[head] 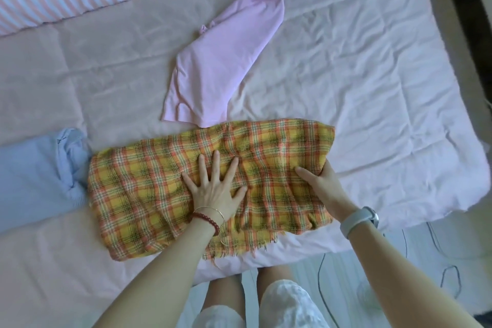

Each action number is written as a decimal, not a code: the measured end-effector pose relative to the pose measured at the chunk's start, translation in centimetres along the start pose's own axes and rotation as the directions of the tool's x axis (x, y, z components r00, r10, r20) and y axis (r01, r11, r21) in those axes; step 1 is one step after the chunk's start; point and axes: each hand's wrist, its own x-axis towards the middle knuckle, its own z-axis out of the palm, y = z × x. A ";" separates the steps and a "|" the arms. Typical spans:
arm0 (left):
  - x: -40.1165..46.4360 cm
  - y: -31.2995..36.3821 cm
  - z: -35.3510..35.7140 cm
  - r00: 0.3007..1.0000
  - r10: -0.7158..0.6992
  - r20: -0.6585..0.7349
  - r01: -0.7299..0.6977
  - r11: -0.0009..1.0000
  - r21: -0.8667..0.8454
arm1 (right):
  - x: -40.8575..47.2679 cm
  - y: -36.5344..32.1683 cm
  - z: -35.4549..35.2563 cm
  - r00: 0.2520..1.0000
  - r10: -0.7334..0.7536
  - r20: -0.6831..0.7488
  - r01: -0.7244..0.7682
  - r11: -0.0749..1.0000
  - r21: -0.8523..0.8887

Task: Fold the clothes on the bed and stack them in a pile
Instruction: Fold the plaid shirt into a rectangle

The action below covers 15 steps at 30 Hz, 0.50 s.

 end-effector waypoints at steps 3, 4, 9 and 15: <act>0.0 -0.1 -0.2 1.000 0.011 0.012 -0.011 1.000 0.012 | -0.6 -0.2 -0.3 0.997 0.000 0.080 0.001 1.000 -0.013; -0.1 -0.2 -0.3 1.000 0.015 0.015 -0.016 1.000 0.012 | -0.9 -0.5 -0.4 0.995 -0.017 0.099 0.021 0.999 -0.039; -0.6 -0.4 -2.6 0.993 0.052 0.105 -0.047 0.997 -0.055 | -3.2 -3.0 -0.6 0.951 -0.179 0.254 0.260 0.906 -0.334; -3.4 -4.1 -8.1 0.995 -0.080 -0.062 -0.006 0.567 -0.823 | -8.6 -8.8 4.4 0.836 -0.330 0.439 0.496 0.796 -0.346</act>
